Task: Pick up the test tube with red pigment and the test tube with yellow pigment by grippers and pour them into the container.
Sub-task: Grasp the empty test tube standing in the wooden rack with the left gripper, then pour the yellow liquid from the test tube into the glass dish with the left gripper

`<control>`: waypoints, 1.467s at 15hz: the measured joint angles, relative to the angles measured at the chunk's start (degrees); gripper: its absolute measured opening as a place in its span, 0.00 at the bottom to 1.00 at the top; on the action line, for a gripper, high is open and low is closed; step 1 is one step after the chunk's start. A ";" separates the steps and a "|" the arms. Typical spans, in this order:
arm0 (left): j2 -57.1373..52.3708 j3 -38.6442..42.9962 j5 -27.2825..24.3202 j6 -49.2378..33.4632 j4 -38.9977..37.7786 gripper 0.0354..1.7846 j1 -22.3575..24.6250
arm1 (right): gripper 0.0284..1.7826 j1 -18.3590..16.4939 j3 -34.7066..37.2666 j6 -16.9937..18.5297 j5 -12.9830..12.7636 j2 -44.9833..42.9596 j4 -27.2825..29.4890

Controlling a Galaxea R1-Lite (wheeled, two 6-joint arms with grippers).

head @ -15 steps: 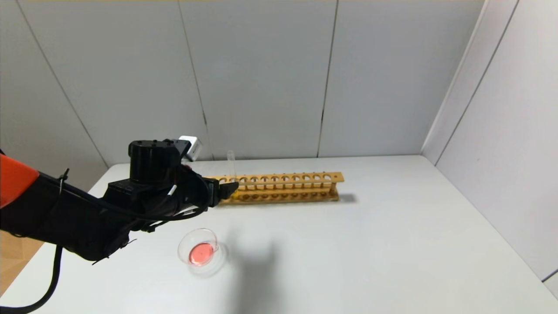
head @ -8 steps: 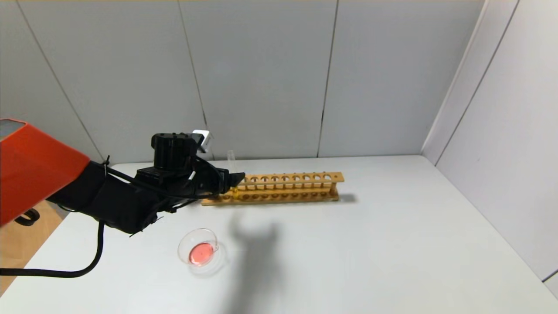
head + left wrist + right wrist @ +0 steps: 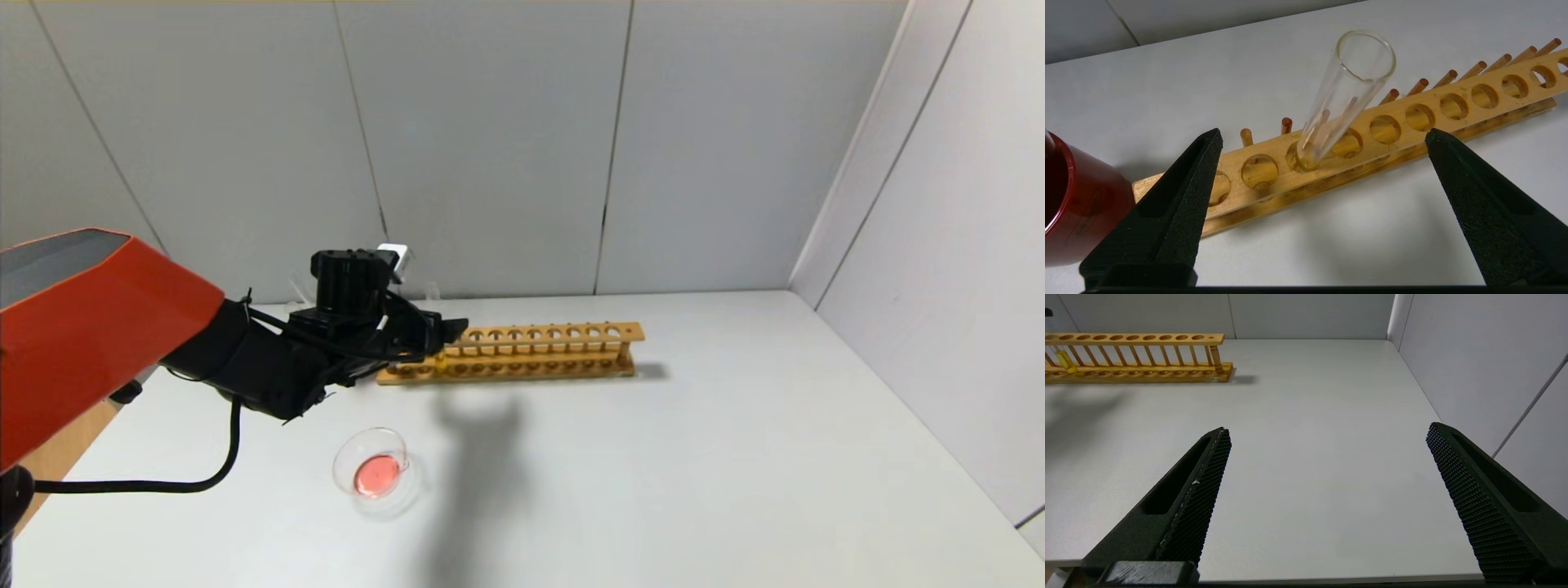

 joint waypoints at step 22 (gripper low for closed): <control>7.39 -7.80 0.22 0.90 0.67 0.17 0.22 | 0.98 0.00 0.00 0.00 0.02 0.00 0.00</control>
